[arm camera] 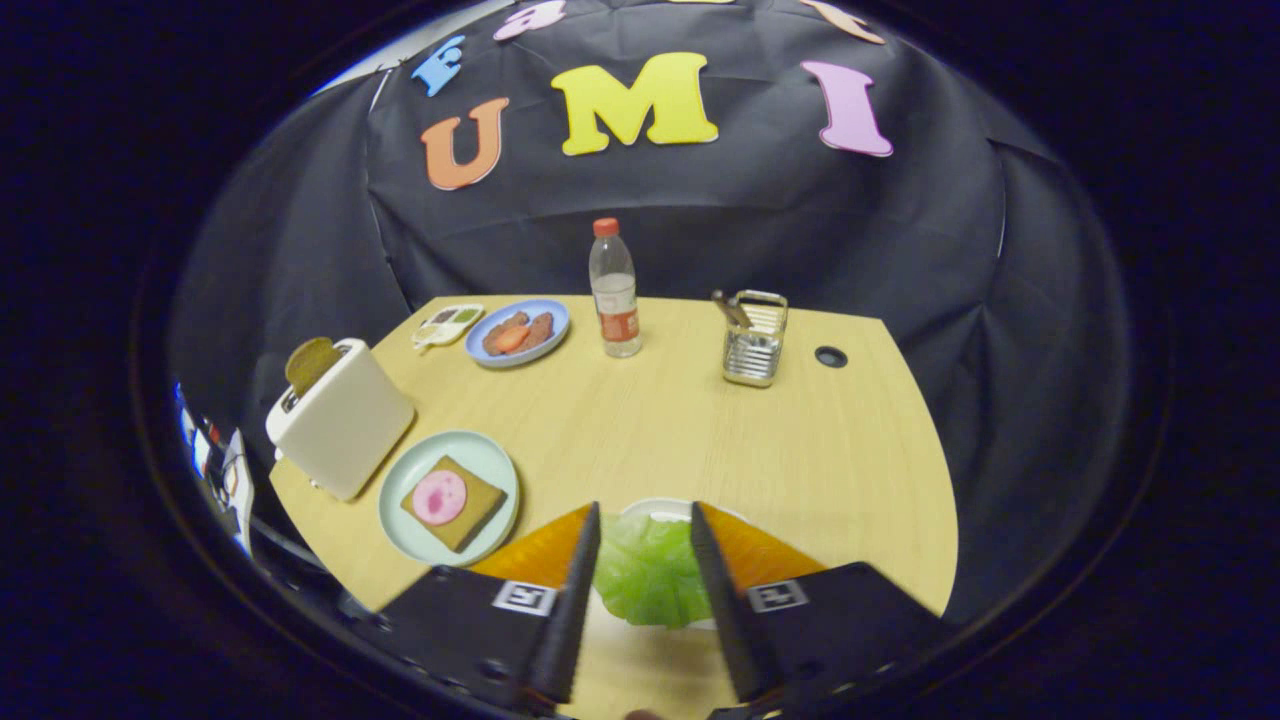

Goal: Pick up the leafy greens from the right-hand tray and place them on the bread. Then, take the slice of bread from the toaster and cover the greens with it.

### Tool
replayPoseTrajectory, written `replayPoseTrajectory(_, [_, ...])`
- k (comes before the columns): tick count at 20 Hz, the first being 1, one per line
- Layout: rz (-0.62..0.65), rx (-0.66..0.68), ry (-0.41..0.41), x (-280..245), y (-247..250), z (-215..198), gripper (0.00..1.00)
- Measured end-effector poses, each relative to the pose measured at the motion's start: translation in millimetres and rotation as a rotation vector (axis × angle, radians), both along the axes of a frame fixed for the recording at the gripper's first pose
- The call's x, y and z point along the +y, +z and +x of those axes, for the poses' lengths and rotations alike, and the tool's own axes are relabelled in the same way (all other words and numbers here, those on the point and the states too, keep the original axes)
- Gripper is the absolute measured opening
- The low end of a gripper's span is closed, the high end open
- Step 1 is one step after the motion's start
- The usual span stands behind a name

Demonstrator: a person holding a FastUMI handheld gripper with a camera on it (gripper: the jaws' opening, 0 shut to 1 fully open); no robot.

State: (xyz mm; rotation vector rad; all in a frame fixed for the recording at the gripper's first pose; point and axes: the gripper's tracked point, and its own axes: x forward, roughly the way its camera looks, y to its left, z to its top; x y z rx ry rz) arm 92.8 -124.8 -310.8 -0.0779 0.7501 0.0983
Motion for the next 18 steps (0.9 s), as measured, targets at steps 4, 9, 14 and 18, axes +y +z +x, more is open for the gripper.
replayPoseTrajectory(4, [-0.05, 0.063, 0.044, -6.3, -55.5, -8.9, 0.93])
replayPoseTrajectory(9, [-0.126, 0.139, 0.075, -16.9, -109.2, 7.7, 0.93])
replayPoseTrajectory(14, [-0.106, 0.161, 0.114, -17.2, -121.6, 12.4, 0.97])
replayPoseTrajectory(18, [-0.086, 0.154, 0.139, -16.7, -122.2, 10.5, 0.45])
